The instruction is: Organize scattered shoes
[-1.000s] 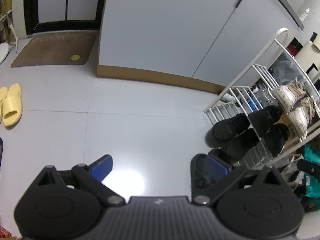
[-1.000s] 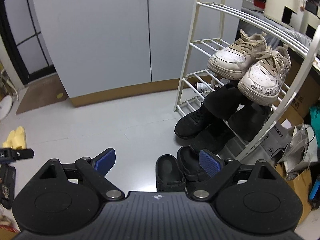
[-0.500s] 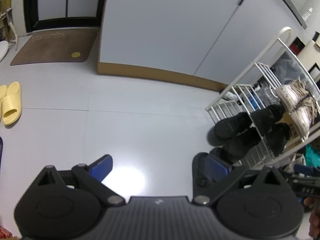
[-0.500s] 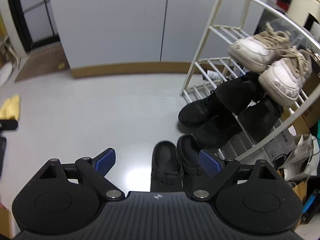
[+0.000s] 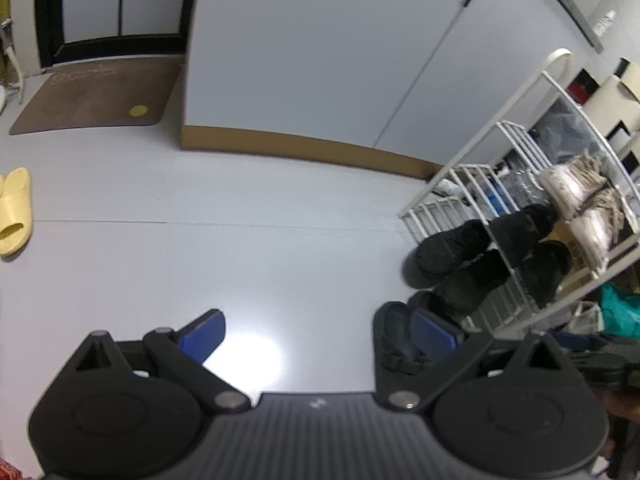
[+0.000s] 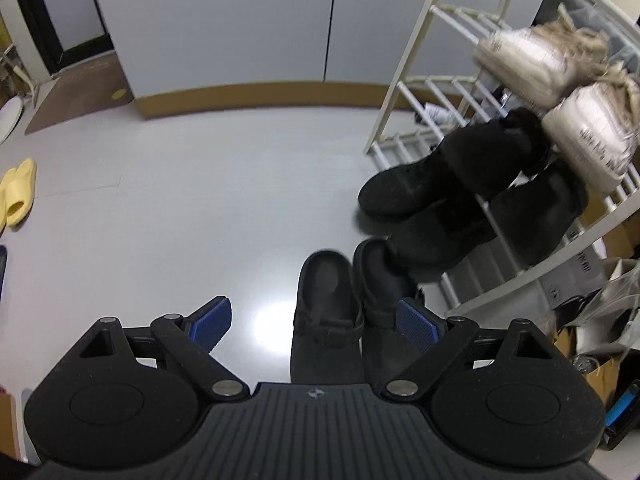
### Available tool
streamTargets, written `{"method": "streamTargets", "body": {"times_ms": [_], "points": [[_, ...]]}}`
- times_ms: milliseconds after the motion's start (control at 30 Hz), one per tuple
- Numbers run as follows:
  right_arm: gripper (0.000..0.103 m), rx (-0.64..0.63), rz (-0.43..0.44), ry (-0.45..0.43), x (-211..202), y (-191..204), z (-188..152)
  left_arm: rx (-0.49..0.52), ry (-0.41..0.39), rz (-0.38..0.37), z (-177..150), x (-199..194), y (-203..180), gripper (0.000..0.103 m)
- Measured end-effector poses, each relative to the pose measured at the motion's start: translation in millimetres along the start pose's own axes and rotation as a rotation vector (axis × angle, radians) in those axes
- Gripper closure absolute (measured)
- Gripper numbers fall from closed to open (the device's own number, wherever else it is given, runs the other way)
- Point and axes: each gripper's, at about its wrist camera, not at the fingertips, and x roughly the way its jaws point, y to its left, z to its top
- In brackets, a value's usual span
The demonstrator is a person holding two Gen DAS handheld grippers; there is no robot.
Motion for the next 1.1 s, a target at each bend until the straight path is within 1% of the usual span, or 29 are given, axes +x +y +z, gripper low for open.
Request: {"method": "streamTargets", "body": {"times_ms": [67,133,267,367,400,500,567,767,833,900,933,1000,1067,1100], "points": [[0.018,-0.012,0.009,0.005,2.3,-4.3,-4.0,0.027,-0.008,0.009,-0.6,-0.3,-5.5,0.003],[0.018,-0.024,0.034,0.005,2.2,-7.9,-9.2,0.050,-0.008,0.013,-1.0,1.7,-11.4,0.003],[0.018,-0.049,0.048,0.022,10.2,-10.3,-16.4,0.053,0.006,0.012,-1.4,6.8,-15.4,0.003],[0.018,-0.041,0.065,0.067,30.4,-17.0,-18.4,0.061,0.008,0.013,-1.0,8.9,-19.7,0.003],[0.018,-0.012,0.073,0.097,43.8,-23.3,-17.0,0.062,0.008,0.013,-1.0,8.9,-19.6,0.003],[0.020,0.039,0.088,0.123,59.1,-31.0,-13.4,0.056,0.007,0.009,-1.9,7.9,-19.5,0.003],[0.020,0.002,0.106,0.121,70.4,-30.7,-9.1,0.047,0.010,0.005,-2.1,7.3,-17.5,0.003],[0.020,-0.064,0.082,0.137,105.5,-26.5,11.0,0.047,0.006,0.000,-0.7,3.3,-14.6,0.003],[0.020,-0.081,0.083,0.172,121.8,-25.3,14.7,0.042,0.009,-0.009,-1.2,3.0,-14.2,0.003],[0.020,-0.097,0.089,0.185,132.2,-26.3,16.6,0.047,0.024,-0.018,-2.0,4.9,-14.4,0.003],[0.020,-0.102,0.077,0.188,137.3,-27.6,18.1,0.053,0.030,-0.021,-2.4,5.5,-14.9,0.003],[0.020,-0.126,0.050,0.182,143.6,-28.1,19.1,0.067,0.040,-0.029,-2.8,5.1,-15.9,0.003],[0.020,-0.176,0.026,0.175,150.5,-25.3,17.9,0.075,0.040,-0.042,-4.0,1.9,-15.9,0.003],[0.020,-0.200,0.032,0.169,154.3,-23.0,16.4,0.078,0.039,-0.051,-5.2,-0.7,-14.6,0.003]]}}
